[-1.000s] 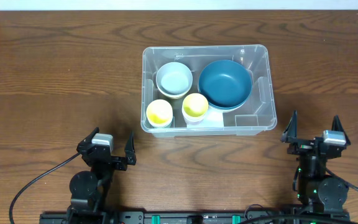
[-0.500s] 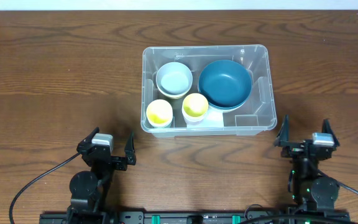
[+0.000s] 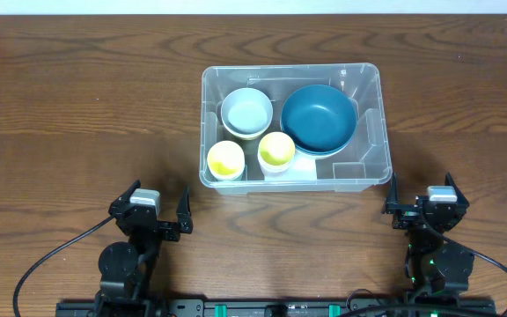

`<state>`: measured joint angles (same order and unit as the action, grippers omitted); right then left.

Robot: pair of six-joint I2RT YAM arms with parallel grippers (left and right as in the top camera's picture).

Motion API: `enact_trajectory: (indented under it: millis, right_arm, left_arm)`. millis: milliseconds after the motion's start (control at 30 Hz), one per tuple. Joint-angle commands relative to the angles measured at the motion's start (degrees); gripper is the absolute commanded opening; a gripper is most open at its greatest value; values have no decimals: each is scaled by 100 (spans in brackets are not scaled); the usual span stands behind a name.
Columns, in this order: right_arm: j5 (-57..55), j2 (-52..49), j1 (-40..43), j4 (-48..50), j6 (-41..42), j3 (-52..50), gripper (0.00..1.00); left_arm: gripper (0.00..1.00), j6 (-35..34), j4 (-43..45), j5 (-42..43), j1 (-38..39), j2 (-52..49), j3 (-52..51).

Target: Pack container

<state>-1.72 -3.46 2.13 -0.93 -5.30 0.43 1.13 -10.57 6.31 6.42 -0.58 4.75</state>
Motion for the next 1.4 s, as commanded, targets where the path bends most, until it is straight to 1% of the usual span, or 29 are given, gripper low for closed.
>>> enact_trajectory:
  millis: [0, 133, 367, 1233, 1367]
  right_arm:
    - [52, 63, 46, 2, -120, -11, 99]
    - [214, 63, 44, -48, 247, -11, 99]
    - [197, 63, 44, -323, 245, -11, 99]
    - [197, 68, 44, -323, 245, -11, 99]
    - [197, 188, 37, -321, 245, -11, 99]
  left_arm:
    - [98, 13, -197, 120, -24, 35, -90]
    - [98, 13, -197, 120, -24, 35, -90]
    - [98, 13, -197, 120, -24, 35, -90]
    - [98, 13, -197, 120, -24, 35, -90]
    - [98, 13, -197, 120, -24, 35, -90]
